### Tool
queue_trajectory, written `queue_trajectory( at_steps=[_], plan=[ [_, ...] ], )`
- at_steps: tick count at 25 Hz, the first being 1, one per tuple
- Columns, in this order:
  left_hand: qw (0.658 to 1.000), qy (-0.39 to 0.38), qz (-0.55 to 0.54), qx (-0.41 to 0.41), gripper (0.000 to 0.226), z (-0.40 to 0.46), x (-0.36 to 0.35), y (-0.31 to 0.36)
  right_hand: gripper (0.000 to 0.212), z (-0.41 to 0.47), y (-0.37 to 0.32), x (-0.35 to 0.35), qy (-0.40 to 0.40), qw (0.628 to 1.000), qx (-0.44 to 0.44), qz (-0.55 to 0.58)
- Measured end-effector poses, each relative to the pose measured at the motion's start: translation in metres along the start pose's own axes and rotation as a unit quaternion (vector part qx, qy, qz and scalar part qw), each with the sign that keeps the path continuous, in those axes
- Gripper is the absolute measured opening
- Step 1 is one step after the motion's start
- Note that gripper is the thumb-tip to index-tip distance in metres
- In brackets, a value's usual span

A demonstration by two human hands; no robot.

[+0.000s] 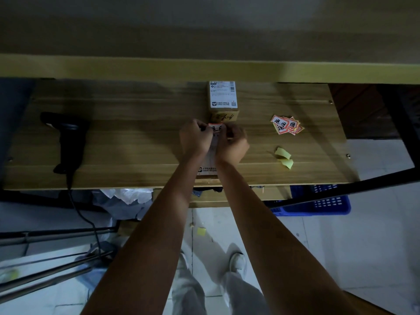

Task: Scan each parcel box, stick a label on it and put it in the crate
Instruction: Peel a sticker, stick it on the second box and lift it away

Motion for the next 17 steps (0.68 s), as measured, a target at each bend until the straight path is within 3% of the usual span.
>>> queue_trajectory(
  at_steps=[17],
  plan=[
    [1.0, 0.011, -0.026, -0.005, 0.011, -0.0015, 0.0007, -0.0015, 0.012, -0.002, 0.0044, 0.0026, -0.005, 0.998, -0.051, -0.029]
  ],
)
Point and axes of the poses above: each hand's wrist, its own z-axis towards the middle knuckle, its own x-axis out of the back of the hand, y = z × x, the point moved 9 cm from there along z, towards the middle knuckle, and after that the axes turned 6 degrees about x, right-handed, at the moved point
